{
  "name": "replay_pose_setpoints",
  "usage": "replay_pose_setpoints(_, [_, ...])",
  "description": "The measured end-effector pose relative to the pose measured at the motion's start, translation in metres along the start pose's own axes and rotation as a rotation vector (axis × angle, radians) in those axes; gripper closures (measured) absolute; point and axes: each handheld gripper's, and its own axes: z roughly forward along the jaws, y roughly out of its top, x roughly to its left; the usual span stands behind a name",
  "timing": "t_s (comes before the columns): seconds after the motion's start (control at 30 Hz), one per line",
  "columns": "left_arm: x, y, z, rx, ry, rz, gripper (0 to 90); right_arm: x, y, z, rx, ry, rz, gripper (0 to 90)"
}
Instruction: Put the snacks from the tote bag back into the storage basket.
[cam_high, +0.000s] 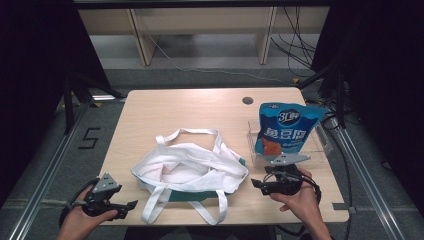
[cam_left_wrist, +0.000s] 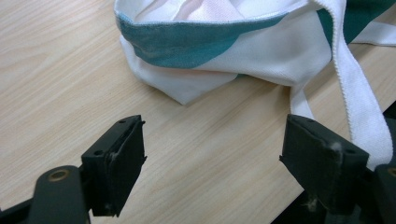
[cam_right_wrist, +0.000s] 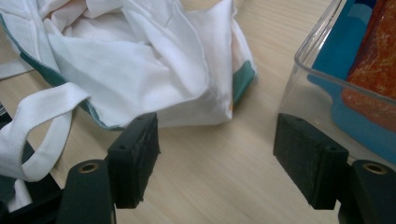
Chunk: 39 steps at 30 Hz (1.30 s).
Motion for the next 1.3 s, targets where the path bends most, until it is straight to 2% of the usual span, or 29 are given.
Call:
replay_pose_setpoints(0.07, [0.0,0.0,0.0,0.0,-0.001,-0.001,20.6,0.001,-0.003,0.0,-0.001,-0.004,-0.005,31.3])
replay_pose_setpoints(0.1, [0.0,0.0,0.0,0.001,0.0,-0.001,20.6,0.005,-0.005,0.0,-0.003,0.001,0.044,30.9])
replay_pose_setpoints(0.13, [0.0,0.0,0.0,0.001,-0.001,-0.002,20.6,0.003,-0.006,0.0,-0.002,0.001,0.013,30.6])
replay_pose_setpoints(0.17, [0.0,0.0,0.0,0.001,0.0,-0.002,20.6,0.004,-0.008,0.0,0.003,0.004,0.01,30.5])
replay_pose_setpoints(0.2, [0.0,0.0,0.0,0.001,0.0,-0.002,20.6,0.004,-0.011,0.003,-0.035,-0.007,0.003,30.4])
replay_pose_setpoints(0.23, [0.0,0.0,0.0,0.001,0.0,-0.002,20.6,0.005,-0.011,-0.001,0.009,0.003,0.003,29.9])
replay_pose_setpoints(0.27, [0.0,0.0,0.0,0.001,0.0,-0.001,20.6,0.007,-0.013,-0.001,0.018,-0.003,0.026,29.5])
replay_pose_setpoints(0.37, [-0.001,-0.001,0.001,0.0,-0.007,-0.015,20.6,0.009,-0.017,-0.001,0.023,-0.015,0.005,26.0])
replay_pose_setpoints(0.4, [-0.001,-0.001,0.001,0.0,-0.007,-0.014,20.6,0.014,-0.019,0.0,0.011,-0.021,0.057,25.2])
replay_pose_setpoints(0.43, [-0.001,-0.001,0.001,0.0,-0.007,-0.015,20.6,0.013,-0.02,-0.002,0.036,-0.025,0.015,25.1])
replay_pose_setpoints(0.47, [-0.001,-0.001,0.001,0.001,-0.008,-0.015,20.6,0.015,-0.022,-0.002,0.035,-0.022,0.011,25.1])
replay_pose_setpoints(0.5, [-0.002,-0.001,0.002,-0.003,-0.009,-0.02,20.6,0.019,-0.023,-0.003,0.05,-0.023,0.048,24.9])
replay_pose_setpoints(0.53, [-0.002,-0.001,0.002,-0.002,-0.006,-0.018,20.5,0.016,-0.024,-0.002,0.039,-0.022,-0.01,24.5])
replay_pose_setpoints(0.6, [-0.002,0.0,0.001,0.003,-0.001,-0.001,20.6,0.02,-0.026,-0.004,0.061,-0.032,0.038,24.0])
replay_pose_setpoints(0.67, [-0.001,0.0,0.001,0.001,-0.002,0.0,20.6,0.018,-0.028,-0.003,0.056,-0.036,-0.002,23.5])
replay_pose_setpoints(0.7, [-0.001,0.0,0.001,0.003,-0.002,0.002,20.6,0.022,-0.029,-0.004,0.074,-0.044,0.031,23.2])
replay_pose_setpoints(0.73, [-0.001,0.0,0.001,0.002,-0.002,0.002,20.6,0.023,-0.03,-0.004,0.072,-0.041,0.028,23.2])
replay_pose_setpoints(0.77, [-0.001,0.0,0.001,0.003,-0.003,0.002,20.5,0.023,-0.033,-0.002,0.042,-0.05,-0.001,23.1])
replay_pose_setpoints(0.8, [-0.002,0.0,0.002,0.002,-0.004,-0.002,20.6,0.024,-0.033,-0.005,0.077,-0.046,-0.012,22.9])
replay_pose_setpoints(0.87, [-0.003,-0.001,0.003,0.0,-0.01,-0.016,20.6,0.024,-0.035,-0.005,0.072,-0.048,-0.033,22.6])
replay_pose_setpoints(0.9, [-0.003,0.0,0.002,0.002,-0.01,-0.012,20.6,0.025,-0.035,-0.006,0.085,-0.049,-0.006,22.6])
replay_pose_setpoints(0.97, [-0.002,0.0,0.001,0.003,-0.003,0.006,20.6,0.025,-0.036,-0.006,0.079,-0.048,-0.003,22.7])
replay_pose_setpoints(1.03, [-0.003,0.0,0.002,0.002,-0.009,-0.013,20.6,0.025,-0.037,-0.003,0.061,-0.054,-0.005,22.6])
replay_pose_setpoints(1.07, [-0.003,0.0,0.003,-0.001,-0.009,-0.015,20.6,0.025,-0.036,-0.005,0.087,-0.053,-0.007,22.4])
replay_pose_setpoints(1.1, [-0.003,0.0,0.003,-0.001,-0.008,-0.016,20.6,0.027,-0.037,-0.002,0.055,-0.056,0.019,22.4])
replay_pose_setpoints(1.13, [-0.003,0.0,0.003,-0.001,-0.007,-0.016,20.6,0.026,-0.036,-0.004,0.087,-0.052,-0.002,22.3])
replay_pose_setpoints(1.17, [-0.003,0.0,0.003,0.0,-0.007,-0.016,20.6,0.024,-0.037,-0.002,0.072,-0.059,-0.038,22.2])
replay_pose_setpoints(1.23, [-0.002,0.0,0.002,0.003,0.004,-0.003,20.6,0.025,-0.036,-0.004,0.103,-0.058,-0.021,21.9])
replay_pose_setpoints(1.3, [-0.002,0.0,0.003,0.003,0.002,-0.003,20.6,0.024,-0.037,-0.002,0.08,-0.06,-0.02,21.8])
